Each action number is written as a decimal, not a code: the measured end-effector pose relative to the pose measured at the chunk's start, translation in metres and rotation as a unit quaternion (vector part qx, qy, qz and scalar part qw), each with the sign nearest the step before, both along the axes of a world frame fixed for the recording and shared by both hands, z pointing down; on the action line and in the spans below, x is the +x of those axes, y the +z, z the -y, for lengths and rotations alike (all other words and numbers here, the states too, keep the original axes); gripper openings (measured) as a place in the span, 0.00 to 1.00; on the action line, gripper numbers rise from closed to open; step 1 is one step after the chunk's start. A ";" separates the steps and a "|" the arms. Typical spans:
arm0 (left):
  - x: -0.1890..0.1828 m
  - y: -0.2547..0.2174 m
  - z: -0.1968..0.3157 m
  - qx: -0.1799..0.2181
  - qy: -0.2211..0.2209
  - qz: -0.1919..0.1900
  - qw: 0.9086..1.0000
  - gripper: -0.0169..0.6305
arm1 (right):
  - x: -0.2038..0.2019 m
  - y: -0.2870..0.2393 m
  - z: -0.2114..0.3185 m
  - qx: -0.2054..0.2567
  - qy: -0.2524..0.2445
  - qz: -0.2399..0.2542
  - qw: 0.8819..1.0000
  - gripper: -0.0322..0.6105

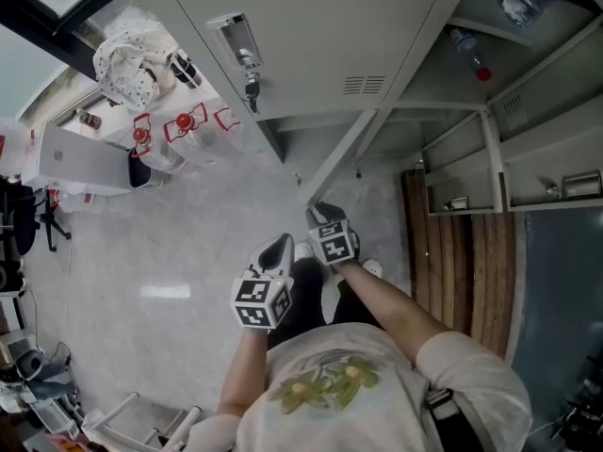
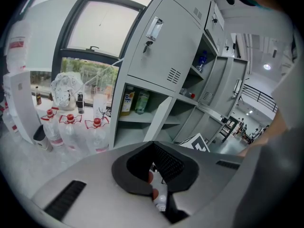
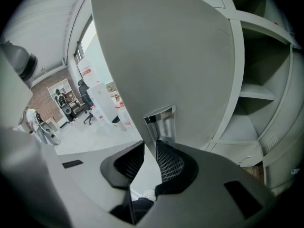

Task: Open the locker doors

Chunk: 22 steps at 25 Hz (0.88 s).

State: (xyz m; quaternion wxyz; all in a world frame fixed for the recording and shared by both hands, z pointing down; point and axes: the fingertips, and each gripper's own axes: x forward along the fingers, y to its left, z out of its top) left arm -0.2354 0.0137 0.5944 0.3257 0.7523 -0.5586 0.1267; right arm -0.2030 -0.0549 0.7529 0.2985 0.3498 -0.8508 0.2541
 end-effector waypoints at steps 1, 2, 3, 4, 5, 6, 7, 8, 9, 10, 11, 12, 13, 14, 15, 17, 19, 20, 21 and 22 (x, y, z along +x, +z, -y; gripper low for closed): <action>0.002 0.000 0.000 0.000 0.000 0.001 1.000 0.07 | 0.002 0.000 -0.002 0.000 -0.001 -0.001 1.000 0.19; 0.004 0.000 -0.001 0.001 0.000 0.001 1.000 0.07 | 0.004 0.000 -0.004 -0.001 -0.001 -0.001 1.000 0.19; 0.006 -0.001 -0.001 0.002 0.000 0.001 1.000 0.07 | 0.007 0.000 -0.006 -0.002 -0.002 -0.001 1.000 0.18; 0.009 -0.002 -0.001 0.002 0.001 0.001 1.000 0.07 | 0.010 0.000 -0.008 -0.003 -0.002 -0.002 1.000 0.18; 0.011 -0.003 -0.001 0.004 0.001 0.001 1.000 0.07 | 0.013 0.000 -0.010 -0.005 -0.003 -0.003 1.000 0.17; 0.013 -0.004 -0.001 0.005 0.002 0.001 1.000 0.07 | 0.016 0.000 -0.011 -0.006 -0.003 -0.004 1.000 0.17; 0.016 -0.005 -0.001 0.006 0.002 0.001 1.000 0.07 | 0.019 0.000 -0.013 -0.008 -0.004 -0.005 1.000 0.16; 0.018 -0.006 -0.002 0.007 0.003 0.001 1.000 0.07 | 0.022 0.000 -0.015 -0.009 -0.004 -0.005 1.000 0.16; 0.020 -0.007 -0.002 0.008 0.003 0.001 1.000 0.07 | 0.025 0.000 -0.017 -0.011 -0.003 -0.006 1.000 0.15; 0.023 -0.008 -0.002 0.009 0.004 0.001 1.000 0.07 | 0.029 0.000 -0.019 -0.013 -0.002 -0.007 1.000 0.15; 0.025 -0.009 -0.003 0.010 0.005 0.001 1.000 0.07 | 0.033 0.000 -0.021 -0.014 -0.001 -0.007 1.000 0.15; 0.028 -0.010 -0.003 0.010 0.006 0.001 1.000 0.07 | 0.038 -0.001 -0.023 -0.016 0.001 -0.008 1.000 0.14; 0.031 -0.010 -0.003 0.011 0.007 0.001 1.000 0.07 | 0.042 -0.001 -0.025 -0.018 0.003 -0.008 1.000 0.14; 0.033 -0.011 -0.004 0.012 0.008 0.000 1.000 0.07 | 0.047 -0.001 -0.027 -0.020 0.005 -0.008 1.000 0.14; 0.036 -0.012 -0.004 0.013 0.010 0.000 1.000 0.07 | 0.052 -0.001 -0.029 -0.022 0.007 -0.008 1.000 0.14; 0.042 -0.014 -0.006 0.014 0.013 -0.001 1.000 0.07 | 0.062 -0.002 -0.033 -0.025 0.009 -0.005 1.000 0.13; 0.048 -0.016 -0.006 0.015 0.018 0.000 1.000 0.07 | 0.072 -0.003 -0.036 -0.028 0.009 -0.005 1.000 0.13; 0.051 -0.017 -0.006 0.015 0.020 0.000 1.000 0.07 | 0.077 -0.003 -0.037 -0.029 0.010 -0.004 1.000 0.13; 0.055 -0.018 -0.005 0.016 0.023 0.000 1.000 0.07 | 0.082 -0.004 -0.038 -0.030 0.011 -0.004 0.999 0.13; 0.058 -0.019 -0.005 0.017 0.025 0.000 1.000 0.07 | 0.087 -0.004 -0.038 -0.030 0.012 -0.005 0.999 0.13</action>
